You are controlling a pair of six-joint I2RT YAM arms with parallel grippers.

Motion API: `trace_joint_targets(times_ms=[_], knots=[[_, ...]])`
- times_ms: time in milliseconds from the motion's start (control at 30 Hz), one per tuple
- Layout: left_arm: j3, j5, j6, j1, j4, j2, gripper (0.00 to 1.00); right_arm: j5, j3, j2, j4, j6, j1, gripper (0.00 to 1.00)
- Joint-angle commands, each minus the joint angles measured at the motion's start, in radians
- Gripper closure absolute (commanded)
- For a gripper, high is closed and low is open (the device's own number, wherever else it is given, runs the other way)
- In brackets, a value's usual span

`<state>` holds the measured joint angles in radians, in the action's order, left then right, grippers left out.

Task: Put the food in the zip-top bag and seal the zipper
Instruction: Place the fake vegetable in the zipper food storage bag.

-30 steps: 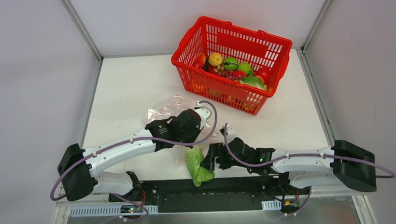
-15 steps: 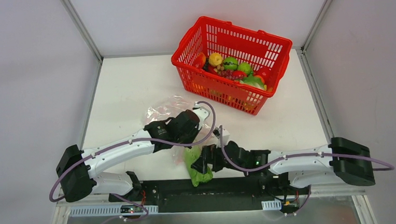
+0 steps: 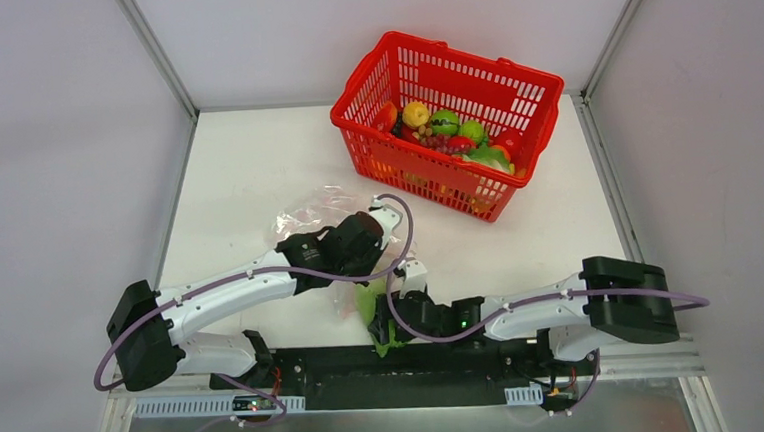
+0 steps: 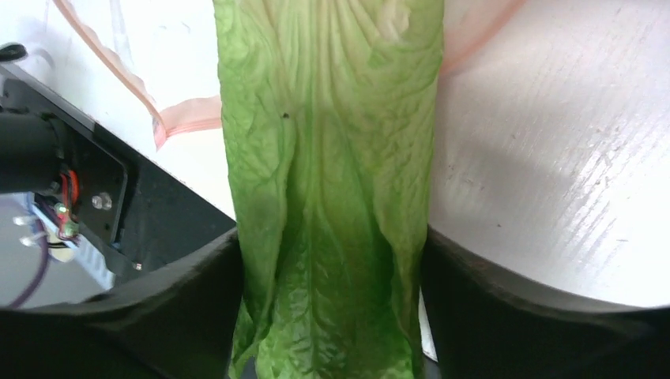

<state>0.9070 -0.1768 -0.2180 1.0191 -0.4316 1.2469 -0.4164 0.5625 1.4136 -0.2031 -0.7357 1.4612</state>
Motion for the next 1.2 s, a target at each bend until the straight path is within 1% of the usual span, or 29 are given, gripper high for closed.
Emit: trace_joint_targets(times_ms=[0, 67, 100, 133, 167, 267, 333, 433, 500, 533, 633, 767, 867, 967, 1067, 1133, 1167], knots=[[-0.006, -0.02, -0.006, -0.012, 0.004, -0.031, 1.0, -0.066, 0.027, 0.015, 0.038, -0.015, 0.014, 0.32], [-0.005, -0.025, -0.004, -0.014, -0.001, -0.033, 1.0, -0.066, 0.017, -0.003, 0.023, -0.006, 0.014, 0.49], [-0.007, -0.024, -0.005, -0.014, -0.002, -0.034, 1.0, -0.074, 0.006, -0.025, 0.011, -0.008, 0.014, 0.6], [-0.008, -0.025, -0.004, -0.013, -0.004, -0.036, 1.0, -0.087, -0.01, -0.049, -0.005, -0.01, 0.014, 0.73], [-0.009, -0.024, -0.005, -0.013, -0.005, -0.037, 1.0, -0.099, -0.027, -0.081, -0.022, -0.009, 0.014, 0.83], [-0.006, -0.004, 0.0, -0.013, -0.016, -0.042, 1.0, -0.089, -0.082, -0.204, -0.1, 0.054, 0.003, 0.91], [0.0, 0.034, 0.013, -0.013, -0.021, -0.048, 1.0, -0.034, -0.107, -0.273, -0.13, 0.106, -0.035, 0.95], [0.022, 0.11, 0.037, -0.013, -0.033, -0.068, 1.0, 0.125, -0.136, -0.357, -0.14, 0.146, -0.15, 0.98], [0.039, 0.17, 0.056, -0.014, -0.034, -0.082, 1.0, 0.248, -0.15, -0.401, -0.136, 0.149, -0.239, 0.96], [0.047, 0.224, 0.064, -0.012, -0.03, -0.089, 1.0, 0.307, -0.15, -0.418, -0.128, 0.154, -0.274, 0.95], [0.073, 0.332, 0.084, -0.008, -0.027, -0.096, 1.0, 0.333, -0.136, -0.458, -0.099, 0.153, -0.328, 0.95], [0.135, 0.421, 0.095, 0.01, -0.067, -0.068, 1.0, 0.404, -0.086, -0.447, -0.046, 0.197, -0.372, 0.94], [0.181, 0.429, 0.113, 0.024, -0.107, -0.049, 1.0, 0.527, -0.05, -0.438, -0.026, 0.229, -0.411, 0.93], [0.227, 0.434, 0.141, 0.03, -0.19, -0.019, 1.0, 0.509, -0.042, -0.468, -0.007, 0.235, -0.448, 0.89], [0.259, 0.457, 0.154, 0.035, -0.241, 0.001, 1.0, 0.575, -0.026, -0.501, -0.002, 0.249, -0.507, 0.83], [0.254, 0.475, 0.142, 0.038, -0.229, -0.001, 1.0, 0.591, -0.007, -0.485, 0.008, 0.273, -0.51, 0.8], [0.244, 0.478, 0.116, 0.038, -0.199, -0.011, 1.0, 0.609, 0.01, -0.465, 0.02, 0.287, -0.511, 0.81]])
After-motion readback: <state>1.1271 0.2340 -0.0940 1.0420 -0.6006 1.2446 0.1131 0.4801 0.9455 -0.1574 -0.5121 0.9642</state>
